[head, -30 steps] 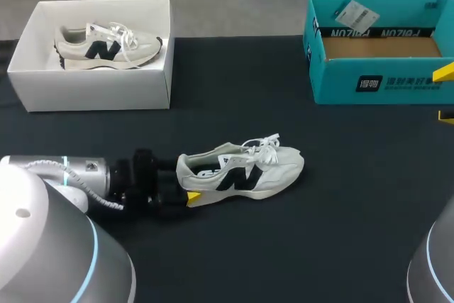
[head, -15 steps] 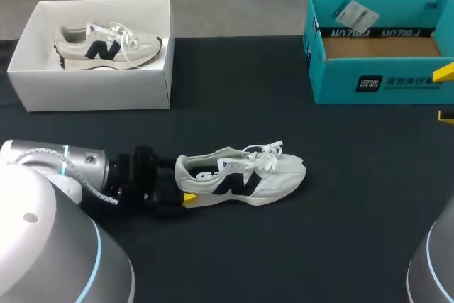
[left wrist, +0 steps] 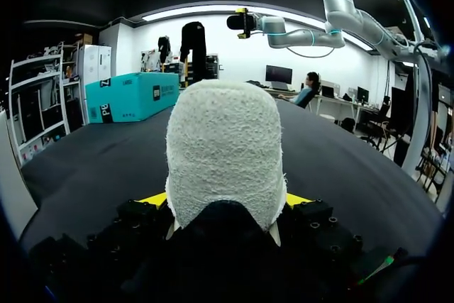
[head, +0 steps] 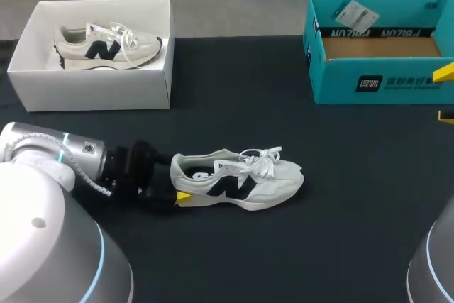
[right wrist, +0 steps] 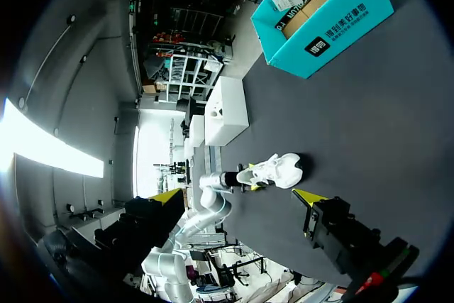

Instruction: Take the shoe out of the shoebox, open the shoe tongue, remove and reinsert the insole, then place the shoe into the shoebox

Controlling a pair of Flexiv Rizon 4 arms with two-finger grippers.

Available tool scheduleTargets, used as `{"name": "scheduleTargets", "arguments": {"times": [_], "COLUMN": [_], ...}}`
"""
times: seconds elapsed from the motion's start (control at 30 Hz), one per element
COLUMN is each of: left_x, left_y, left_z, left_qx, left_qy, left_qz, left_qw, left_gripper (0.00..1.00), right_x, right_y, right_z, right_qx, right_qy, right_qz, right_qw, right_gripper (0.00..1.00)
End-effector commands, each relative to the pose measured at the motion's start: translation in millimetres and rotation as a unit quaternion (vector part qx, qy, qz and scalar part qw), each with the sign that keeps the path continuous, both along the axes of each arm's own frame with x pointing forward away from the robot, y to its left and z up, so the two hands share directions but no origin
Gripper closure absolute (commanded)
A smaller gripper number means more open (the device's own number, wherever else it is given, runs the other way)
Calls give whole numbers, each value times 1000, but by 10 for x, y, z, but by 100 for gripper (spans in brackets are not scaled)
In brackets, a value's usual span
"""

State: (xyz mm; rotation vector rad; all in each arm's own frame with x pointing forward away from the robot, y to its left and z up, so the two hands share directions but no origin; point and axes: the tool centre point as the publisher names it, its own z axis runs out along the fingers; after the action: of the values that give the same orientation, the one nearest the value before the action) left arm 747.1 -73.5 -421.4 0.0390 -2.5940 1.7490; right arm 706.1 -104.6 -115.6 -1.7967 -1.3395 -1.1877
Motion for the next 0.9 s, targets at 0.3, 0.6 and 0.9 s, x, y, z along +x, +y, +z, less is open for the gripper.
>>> {"name": "scheduleTargets", "arguments": {"times": [0.3,0.6,0.9], "left_x": [70,65,65], "left_y": [95,111,111], "left_z": [-41,-19,-19], "left_qx": [5,8,8], "left_qy": [-1,-2,-2], "left_qz": [-11,-14,-14], "left_qw": [1000,1000,1000], "left_gripper": [100,100,100], "right_x": [-18,-18,-18], "right_y": [5,5,5], "right_z": [-2,-2,-2], "right_qx": [-1,-1,-1], "right_qy": [0,0,0], "right_qz": [-2,-2,-2], "right_qw": [1000,1000,1000], "right_gripper": [0,0,0]}}
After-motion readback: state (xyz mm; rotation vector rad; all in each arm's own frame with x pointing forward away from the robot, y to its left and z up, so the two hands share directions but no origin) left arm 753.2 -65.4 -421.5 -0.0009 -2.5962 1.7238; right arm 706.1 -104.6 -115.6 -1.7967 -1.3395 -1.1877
